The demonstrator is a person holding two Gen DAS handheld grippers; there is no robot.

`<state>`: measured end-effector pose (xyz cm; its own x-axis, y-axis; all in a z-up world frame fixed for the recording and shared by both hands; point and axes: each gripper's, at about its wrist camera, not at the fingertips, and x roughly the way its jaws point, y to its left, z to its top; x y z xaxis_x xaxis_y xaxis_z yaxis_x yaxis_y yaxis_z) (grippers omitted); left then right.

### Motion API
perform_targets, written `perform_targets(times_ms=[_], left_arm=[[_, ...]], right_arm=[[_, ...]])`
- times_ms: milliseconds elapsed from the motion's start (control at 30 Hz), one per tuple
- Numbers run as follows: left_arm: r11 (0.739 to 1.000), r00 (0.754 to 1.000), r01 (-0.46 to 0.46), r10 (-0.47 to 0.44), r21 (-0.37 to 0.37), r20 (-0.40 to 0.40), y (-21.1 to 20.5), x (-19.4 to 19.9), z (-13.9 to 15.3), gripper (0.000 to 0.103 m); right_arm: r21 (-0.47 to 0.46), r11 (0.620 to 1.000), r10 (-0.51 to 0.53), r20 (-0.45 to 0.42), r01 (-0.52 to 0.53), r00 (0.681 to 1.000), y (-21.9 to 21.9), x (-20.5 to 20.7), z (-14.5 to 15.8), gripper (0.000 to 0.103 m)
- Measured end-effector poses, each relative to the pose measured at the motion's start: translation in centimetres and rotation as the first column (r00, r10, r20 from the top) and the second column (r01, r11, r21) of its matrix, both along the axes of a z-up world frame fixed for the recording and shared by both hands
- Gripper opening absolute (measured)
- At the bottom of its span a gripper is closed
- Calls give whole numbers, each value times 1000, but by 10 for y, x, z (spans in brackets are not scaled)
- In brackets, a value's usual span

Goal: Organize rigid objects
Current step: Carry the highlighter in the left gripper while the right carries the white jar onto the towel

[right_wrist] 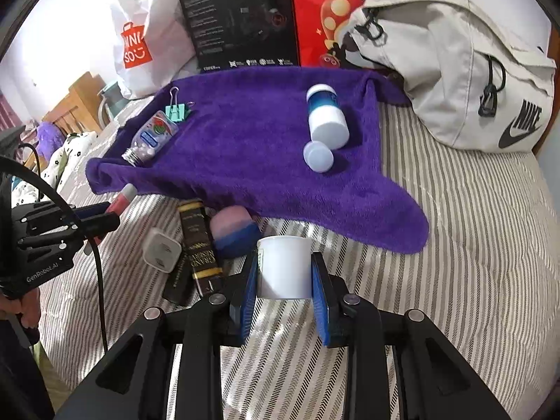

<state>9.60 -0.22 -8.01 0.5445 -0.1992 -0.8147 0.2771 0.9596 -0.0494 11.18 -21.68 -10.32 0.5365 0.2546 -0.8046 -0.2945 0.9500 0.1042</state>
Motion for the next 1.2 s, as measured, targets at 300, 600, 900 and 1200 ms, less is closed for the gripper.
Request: perform_targets(times_ms=[300,600,900,1200], left_arm=[[1000,1000,-11,11,-1,21,5,21,20,16],[1000,999,-27,28,-11,21,12,54,28,16],[999,1000,-29,29,-32,-9,15,91,19,16],[999,998,-27,25,-28,-63,7,114,-6,16]], right_arm=[[29,999,39,12,-39,999,12,14,16,29],[48,997,59,29,-61,998,21,50,33,29],[19,997,73,-17,-73,997,37,95,14,29],[-36,996,83,-59,-86,995,46,112,-10,29]])
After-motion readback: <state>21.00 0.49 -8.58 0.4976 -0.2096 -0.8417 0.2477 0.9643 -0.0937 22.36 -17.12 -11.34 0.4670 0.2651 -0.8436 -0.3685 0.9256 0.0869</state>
